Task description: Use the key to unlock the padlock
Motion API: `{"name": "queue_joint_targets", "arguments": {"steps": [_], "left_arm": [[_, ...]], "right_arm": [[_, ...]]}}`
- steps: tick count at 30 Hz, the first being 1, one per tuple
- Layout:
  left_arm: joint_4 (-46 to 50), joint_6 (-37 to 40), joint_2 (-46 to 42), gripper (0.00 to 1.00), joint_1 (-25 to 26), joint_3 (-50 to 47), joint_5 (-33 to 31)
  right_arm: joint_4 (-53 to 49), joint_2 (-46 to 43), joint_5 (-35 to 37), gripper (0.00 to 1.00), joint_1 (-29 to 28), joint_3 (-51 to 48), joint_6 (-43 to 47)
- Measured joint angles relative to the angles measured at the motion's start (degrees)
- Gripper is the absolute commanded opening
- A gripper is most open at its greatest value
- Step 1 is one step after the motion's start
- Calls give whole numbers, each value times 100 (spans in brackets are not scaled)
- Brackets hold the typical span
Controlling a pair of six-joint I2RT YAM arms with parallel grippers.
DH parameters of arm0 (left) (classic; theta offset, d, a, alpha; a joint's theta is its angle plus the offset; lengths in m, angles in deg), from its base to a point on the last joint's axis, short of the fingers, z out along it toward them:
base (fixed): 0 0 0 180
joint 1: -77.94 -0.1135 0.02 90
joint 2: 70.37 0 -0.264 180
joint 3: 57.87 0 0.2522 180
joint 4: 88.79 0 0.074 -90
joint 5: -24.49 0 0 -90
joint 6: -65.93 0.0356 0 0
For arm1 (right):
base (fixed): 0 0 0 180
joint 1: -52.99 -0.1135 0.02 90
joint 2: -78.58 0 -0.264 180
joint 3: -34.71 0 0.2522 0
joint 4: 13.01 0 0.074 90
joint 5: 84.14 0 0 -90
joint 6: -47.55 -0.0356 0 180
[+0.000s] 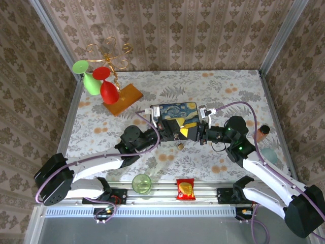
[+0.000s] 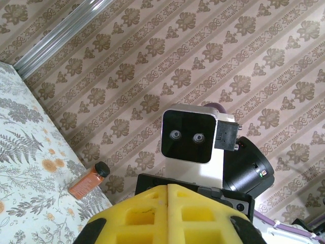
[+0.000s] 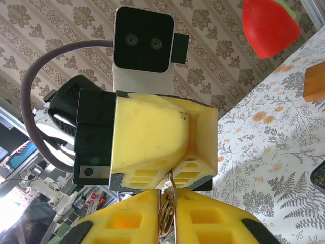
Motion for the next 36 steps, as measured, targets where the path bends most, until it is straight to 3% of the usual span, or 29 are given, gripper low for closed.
{"name": "queue_joint_targets", "arguments": {"steps": [5,9,11,13,15,16,17,26,29,32,36], "left_arm": [[2,0,-2,0,-15,0,-7],[50,0,-4,3,-33,0,-4],[140,24,-39,17,-33,0,-7],[361,129,-151,38,-31,-9,-22],[697,256,-358,69,-33,-28,-94],[866,304,-485,96,-33,-35,-142],[1064,389,-656,100,-33,-37,-232],[2977,1104,-2002,100,-37,129,-1252],[3768,1259,-1746,100,55,396,-1532],[4548,1519,-1311,100,509,634,-2087],[5010,1578,-710,100,708,686,-2312]], "right_arm": [[0,-2,83,0,0,0,-24],[4,-2,105,0,0,-37,2],[-2,0,107,0,-2,-46,7],[4,-4,107,0,-20,-46,20],[-20,-17,107,0,-22,-46,33],[-72,-33,114,0,-22,-46,59],[-181,-57,151,0,-22,-46,96],[-2142,-94,1161,0,33,-52,686],[-2479,-131,1517,0,83,-188,713],[-2865,-275,2011,0,142,-356,708],[-3375,-343,2664,0,256,-387,682]]}}
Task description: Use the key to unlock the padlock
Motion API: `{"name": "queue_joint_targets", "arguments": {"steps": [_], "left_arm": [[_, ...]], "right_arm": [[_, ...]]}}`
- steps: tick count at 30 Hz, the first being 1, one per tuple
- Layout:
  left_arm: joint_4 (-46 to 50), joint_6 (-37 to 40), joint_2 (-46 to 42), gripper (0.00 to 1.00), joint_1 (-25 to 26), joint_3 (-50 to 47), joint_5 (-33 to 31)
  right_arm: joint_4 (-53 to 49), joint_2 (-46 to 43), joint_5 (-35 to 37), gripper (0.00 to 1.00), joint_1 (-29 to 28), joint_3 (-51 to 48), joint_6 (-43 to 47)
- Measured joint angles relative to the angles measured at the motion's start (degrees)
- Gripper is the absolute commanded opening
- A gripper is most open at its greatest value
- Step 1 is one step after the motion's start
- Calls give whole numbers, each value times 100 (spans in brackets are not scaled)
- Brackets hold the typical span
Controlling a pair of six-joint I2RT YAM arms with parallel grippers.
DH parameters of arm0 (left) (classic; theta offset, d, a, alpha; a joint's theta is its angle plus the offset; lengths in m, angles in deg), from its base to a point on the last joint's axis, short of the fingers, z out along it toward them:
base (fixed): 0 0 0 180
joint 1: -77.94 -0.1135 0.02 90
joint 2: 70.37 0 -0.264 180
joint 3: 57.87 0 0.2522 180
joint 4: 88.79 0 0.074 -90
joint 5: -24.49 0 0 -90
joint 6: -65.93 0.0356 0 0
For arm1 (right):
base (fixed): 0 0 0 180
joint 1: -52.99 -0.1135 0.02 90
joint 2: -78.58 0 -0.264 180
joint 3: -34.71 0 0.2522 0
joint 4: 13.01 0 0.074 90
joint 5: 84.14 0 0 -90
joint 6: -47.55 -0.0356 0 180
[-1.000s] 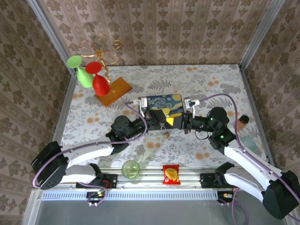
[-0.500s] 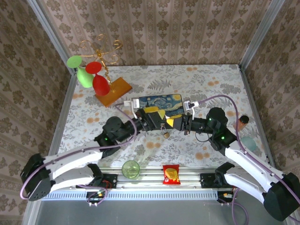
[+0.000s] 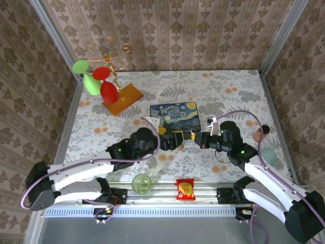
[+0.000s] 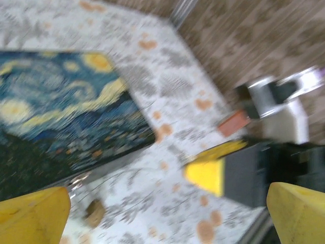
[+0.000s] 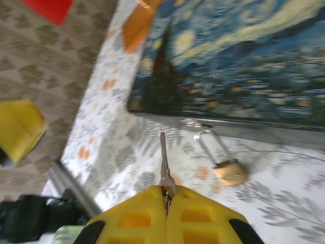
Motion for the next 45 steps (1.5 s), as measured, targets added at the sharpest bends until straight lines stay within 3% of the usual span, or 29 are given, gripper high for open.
{"name": "queue_joint_targets", "arguments": {"steps": [3,6,28,36,45], "left_arm": [[662,214,612,100,286,372,-579],[575,243,994,91,376,457,-634],[-1893,-1056,2817,65,79,-660,-658],[-2586,-1392,3139,61,79,-717,-699],[-2970,-1574,3541,47,37,-719,-627]], "right_arm": [[-142,0,304,0,79,-96,-63],[-219,-28,476,0,131,-251,-105],[-286,-632,621,0,282,-957,-214],[-286,-629,619,0,293,-957,-212],[-269,-511,614,0,334,-957,-210]]}}
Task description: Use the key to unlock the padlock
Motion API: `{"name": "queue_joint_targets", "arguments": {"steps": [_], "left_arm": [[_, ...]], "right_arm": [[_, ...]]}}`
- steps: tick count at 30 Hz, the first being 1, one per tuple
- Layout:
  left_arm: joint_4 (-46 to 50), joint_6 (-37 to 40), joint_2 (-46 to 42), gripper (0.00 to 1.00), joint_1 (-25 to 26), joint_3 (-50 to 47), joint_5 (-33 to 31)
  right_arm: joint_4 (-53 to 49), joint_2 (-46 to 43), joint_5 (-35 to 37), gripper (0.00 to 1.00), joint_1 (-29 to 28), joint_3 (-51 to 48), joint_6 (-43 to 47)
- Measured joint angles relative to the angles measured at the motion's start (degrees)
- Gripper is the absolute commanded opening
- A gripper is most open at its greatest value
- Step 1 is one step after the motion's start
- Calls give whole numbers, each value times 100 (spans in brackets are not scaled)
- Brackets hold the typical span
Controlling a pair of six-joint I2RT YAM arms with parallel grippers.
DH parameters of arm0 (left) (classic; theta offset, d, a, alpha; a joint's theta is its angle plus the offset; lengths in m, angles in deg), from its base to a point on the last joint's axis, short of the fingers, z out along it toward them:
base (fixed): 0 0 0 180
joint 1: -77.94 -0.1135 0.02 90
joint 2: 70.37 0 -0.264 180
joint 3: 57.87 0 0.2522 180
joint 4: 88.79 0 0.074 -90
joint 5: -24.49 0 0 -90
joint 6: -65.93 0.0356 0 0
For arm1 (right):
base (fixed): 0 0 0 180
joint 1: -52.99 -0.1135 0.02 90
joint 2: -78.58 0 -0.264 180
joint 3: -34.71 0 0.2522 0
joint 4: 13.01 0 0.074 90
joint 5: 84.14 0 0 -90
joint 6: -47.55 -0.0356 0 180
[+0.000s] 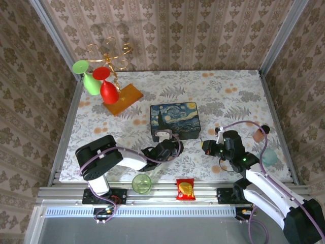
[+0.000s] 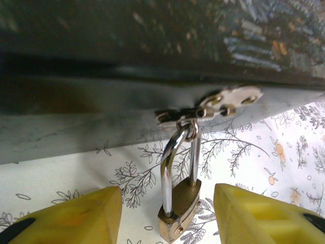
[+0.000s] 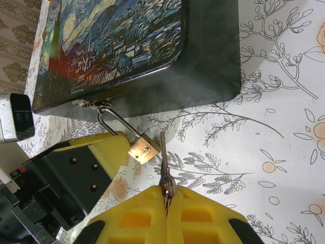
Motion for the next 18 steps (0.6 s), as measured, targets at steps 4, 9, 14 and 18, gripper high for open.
{"name": "queue_joint_targets", "arguments": {"steps": [4,9,14,18], "left_arm": [[-214,-68,146,44,0,2,66],[-448,-118,308,31,-33,7,175],[-555,-192,332,21,-70,7,321],[-599,-219,332,14,-109,7,415]], "right_arm": [[2,46,-2,0,0,0,0],[48,63,-2,0,0,0,0],[111,72,-17,0,2,0,-2],[236,184,-50,0,17,-7,-9]]}}
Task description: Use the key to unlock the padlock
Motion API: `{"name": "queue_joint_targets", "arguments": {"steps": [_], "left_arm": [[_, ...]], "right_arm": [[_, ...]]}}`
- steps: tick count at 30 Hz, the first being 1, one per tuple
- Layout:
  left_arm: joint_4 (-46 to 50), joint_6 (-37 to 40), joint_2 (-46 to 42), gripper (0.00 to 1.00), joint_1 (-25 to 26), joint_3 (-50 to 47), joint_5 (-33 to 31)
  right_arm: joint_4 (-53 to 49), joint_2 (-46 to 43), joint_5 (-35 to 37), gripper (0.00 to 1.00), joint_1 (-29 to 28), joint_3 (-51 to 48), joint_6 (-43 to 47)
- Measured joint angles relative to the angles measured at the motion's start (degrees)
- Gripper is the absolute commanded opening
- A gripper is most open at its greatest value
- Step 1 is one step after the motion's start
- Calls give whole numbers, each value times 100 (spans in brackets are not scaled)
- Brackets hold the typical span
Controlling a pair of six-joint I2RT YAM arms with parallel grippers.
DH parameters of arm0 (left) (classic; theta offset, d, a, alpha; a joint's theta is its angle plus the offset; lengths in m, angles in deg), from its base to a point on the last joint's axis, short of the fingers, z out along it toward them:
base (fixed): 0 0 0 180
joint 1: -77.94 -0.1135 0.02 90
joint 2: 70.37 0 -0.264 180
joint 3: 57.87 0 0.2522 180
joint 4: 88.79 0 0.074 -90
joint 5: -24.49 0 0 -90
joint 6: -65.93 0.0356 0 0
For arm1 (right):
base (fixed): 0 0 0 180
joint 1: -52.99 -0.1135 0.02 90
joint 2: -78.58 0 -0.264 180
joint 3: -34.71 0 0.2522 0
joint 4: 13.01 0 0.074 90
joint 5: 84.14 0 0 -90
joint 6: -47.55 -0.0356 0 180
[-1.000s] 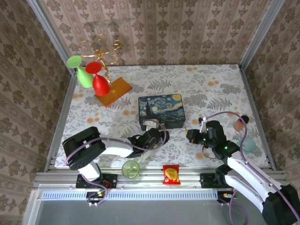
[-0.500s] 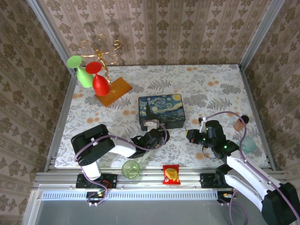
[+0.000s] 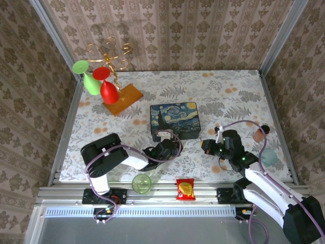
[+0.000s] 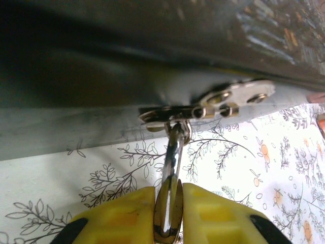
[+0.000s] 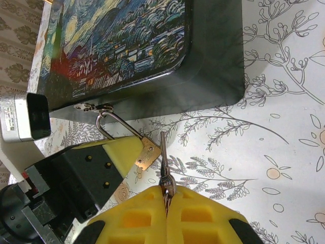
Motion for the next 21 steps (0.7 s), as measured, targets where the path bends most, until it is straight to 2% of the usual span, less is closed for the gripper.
{"name": "queue_joint_targets", "arguments": {"steps": [6,11,21], "left_arm": [[-46,-26,0,9,-44,0,122],[-151,-144,-2,4,-107,-9,280],[-372,-490,-197,0,-232,-122,492]], "right_arm": [[535,396,-439,0,11,-219,-212],[1410,1115,-1379,0,55,-494,-474],[3112,2267,-2940,0,739,-839,-789]]}}
